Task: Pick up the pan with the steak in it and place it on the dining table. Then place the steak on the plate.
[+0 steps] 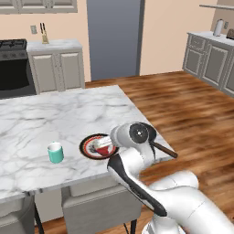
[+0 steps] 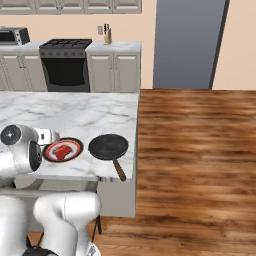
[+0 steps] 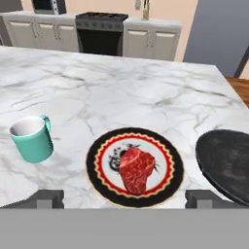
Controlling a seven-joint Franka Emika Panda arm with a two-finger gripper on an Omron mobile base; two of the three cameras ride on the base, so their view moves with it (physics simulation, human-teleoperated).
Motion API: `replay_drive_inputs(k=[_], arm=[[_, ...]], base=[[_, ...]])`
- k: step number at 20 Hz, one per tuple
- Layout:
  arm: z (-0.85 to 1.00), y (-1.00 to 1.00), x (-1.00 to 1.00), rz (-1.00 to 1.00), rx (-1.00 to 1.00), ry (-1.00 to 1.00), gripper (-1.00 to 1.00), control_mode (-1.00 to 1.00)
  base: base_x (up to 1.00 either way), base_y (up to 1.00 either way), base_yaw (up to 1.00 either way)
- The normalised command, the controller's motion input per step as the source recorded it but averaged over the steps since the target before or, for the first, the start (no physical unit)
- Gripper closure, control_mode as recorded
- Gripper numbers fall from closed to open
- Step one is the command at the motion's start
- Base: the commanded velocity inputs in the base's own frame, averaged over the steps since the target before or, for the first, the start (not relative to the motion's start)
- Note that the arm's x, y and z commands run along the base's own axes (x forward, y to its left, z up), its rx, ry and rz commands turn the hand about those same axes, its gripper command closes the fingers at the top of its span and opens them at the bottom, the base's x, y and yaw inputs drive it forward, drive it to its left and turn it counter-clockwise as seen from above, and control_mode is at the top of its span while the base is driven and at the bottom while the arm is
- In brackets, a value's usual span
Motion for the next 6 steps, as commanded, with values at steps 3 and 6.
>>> replay_drive_inputs(k=[3, 6], arm=[[0.25, 0.12, -0.8, 0.03, -0.09, -0.24, -1.0, -1.0], [0.2, 0.34, -0.75, 0.06, -0.17, -0.18, -1.0, -1.0]], base=[[0.0, 0.0, 0.0], [0.0, 0.0, 0.0]])
